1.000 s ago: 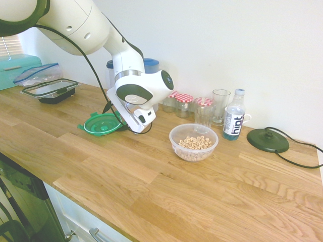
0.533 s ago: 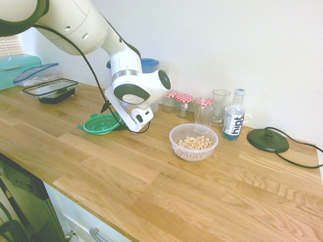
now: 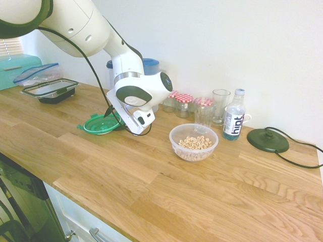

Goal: Cover the lid of food container

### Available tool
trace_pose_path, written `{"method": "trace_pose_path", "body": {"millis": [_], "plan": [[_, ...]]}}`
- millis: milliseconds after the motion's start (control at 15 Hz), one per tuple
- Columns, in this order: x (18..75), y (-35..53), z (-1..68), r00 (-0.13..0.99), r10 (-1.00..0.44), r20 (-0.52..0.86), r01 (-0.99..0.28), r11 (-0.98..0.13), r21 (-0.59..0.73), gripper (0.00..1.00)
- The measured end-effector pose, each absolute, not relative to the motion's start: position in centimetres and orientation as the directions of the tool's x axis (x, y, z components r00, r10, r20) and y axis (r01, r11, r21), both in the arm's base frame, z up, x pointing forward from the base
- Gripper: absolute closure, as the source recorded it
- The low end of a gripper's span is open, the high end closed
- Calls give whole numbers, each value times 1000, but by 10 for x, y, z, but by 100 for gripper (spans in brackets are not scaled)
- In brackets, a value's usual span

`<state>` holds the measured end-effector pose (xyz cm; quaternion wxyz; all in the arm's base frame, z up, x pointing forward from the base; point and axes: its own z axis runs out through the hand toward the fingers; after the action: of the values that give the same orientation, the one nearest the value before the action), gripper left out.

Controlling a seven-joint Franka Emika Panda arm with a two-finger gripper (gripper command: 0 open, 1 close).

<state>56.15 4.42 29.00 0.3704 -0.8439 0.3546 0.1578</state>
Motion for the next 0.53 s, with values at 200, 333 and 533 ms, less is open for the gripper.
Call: {"method": "trace_pose_path", "body": {"millis": [200, 333, 533], "plan": [[561, 41, 286, 696, -485, -530, -718, -479, -505, 100], [561, 39, 284, 695, -486, -529, -719, -484, -499, 100], [560, 37, 282, 697, -488, -526, -717, -502, -484, 100]]}}
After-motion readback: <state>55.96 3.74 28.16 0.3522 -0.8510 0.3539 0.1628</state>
